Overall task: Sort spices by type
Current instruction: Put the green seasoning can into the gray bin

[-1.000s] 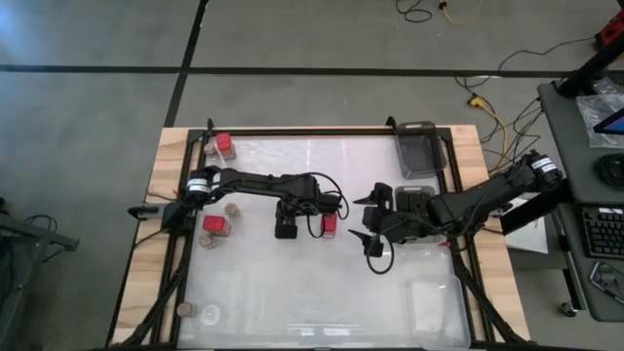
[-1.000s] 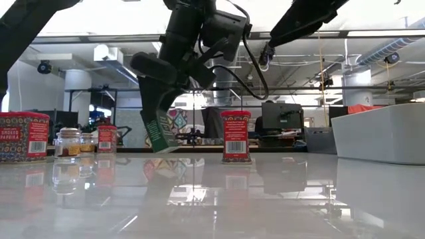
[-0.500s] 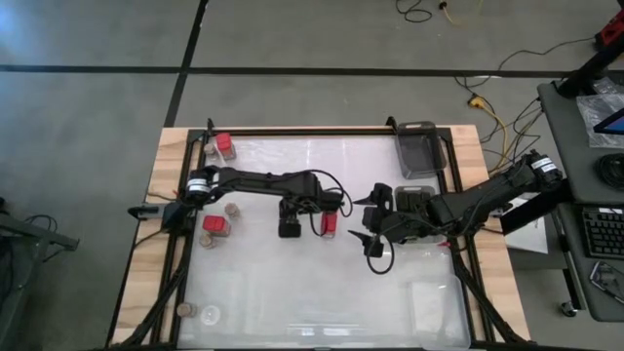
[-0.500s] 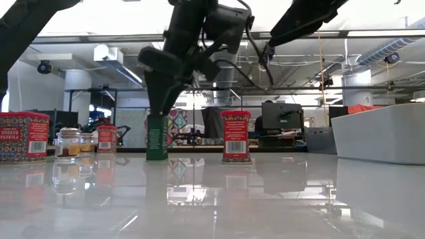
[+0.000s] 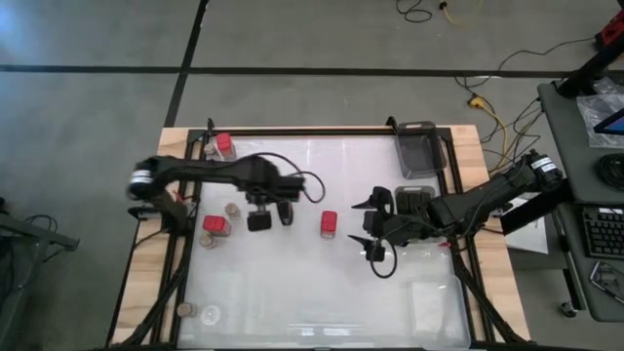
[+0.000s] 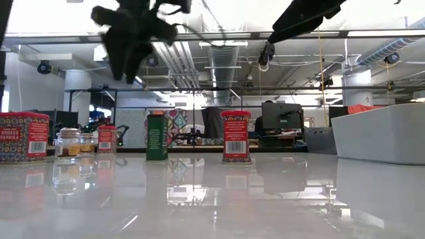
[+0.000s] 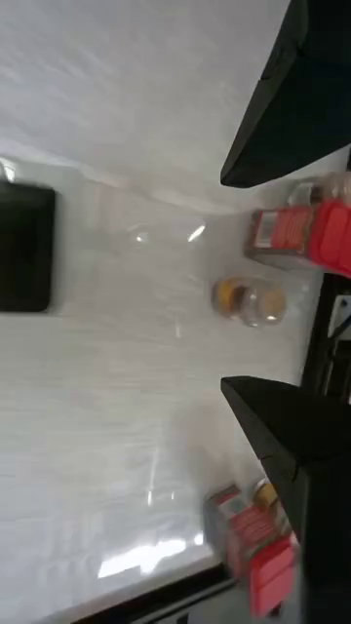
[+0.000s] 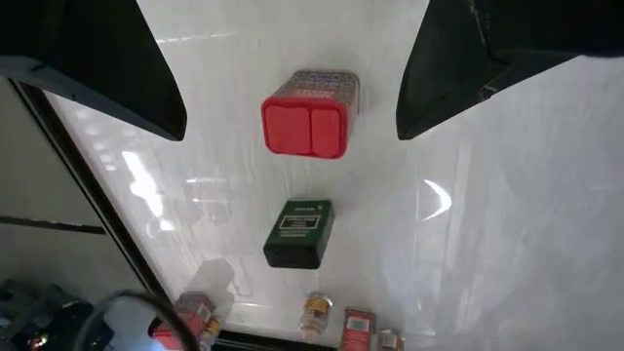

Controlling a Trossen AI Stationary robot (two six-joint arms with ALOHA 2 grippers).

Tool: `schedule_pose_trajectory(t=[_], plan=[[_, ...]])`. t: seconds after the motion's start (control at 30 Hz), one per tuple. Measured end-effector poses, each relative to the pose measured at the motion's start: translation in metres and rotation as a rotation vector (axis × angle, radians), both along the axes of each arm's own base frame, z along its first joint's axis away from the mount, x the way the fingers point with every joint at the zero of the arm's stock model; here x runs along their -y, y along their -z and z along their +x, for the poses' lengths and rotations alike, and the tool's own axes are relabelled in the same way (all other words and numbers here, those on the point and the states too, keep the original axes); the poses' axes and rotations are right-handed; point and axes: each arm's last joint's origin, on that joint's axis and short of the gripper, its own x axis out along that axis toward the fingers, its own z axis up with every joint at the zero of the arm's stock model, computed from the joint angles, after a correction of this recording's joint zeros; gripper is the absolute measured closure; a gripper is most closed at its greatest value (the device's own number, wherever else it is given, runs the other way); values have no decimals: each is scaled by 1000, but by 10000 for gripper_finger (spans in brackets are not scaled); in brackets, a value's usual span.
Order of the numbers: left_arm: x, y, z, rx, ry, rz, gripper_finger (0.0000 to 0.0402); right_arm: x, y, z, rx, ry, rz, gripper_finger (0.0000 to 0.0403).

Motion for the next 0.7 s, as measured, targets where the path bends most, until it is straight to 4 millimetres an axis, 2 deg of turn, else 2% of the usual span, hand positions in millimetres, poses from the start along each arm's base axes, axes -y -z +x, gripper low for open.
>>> schedule_pose_trajectory(t=[0.13, 0.23, 0.43, 0.7], plan=[[2, 25, -20, 207, 60, -9, 90, 0, -2, 2, 28, -9, -5, 42], [2, 44, -26, 358, 111, 5, 101, 0, -4, 3, 43, -10, -5, 42], [-3, 79, -36, 358, 129, 43, 131, 0, -4, 3, 46, 5, 16, 42], [-5, 110, -19, 422, 143, 55, 154, 0, -3, 3, 45, 6, 16, 42]])
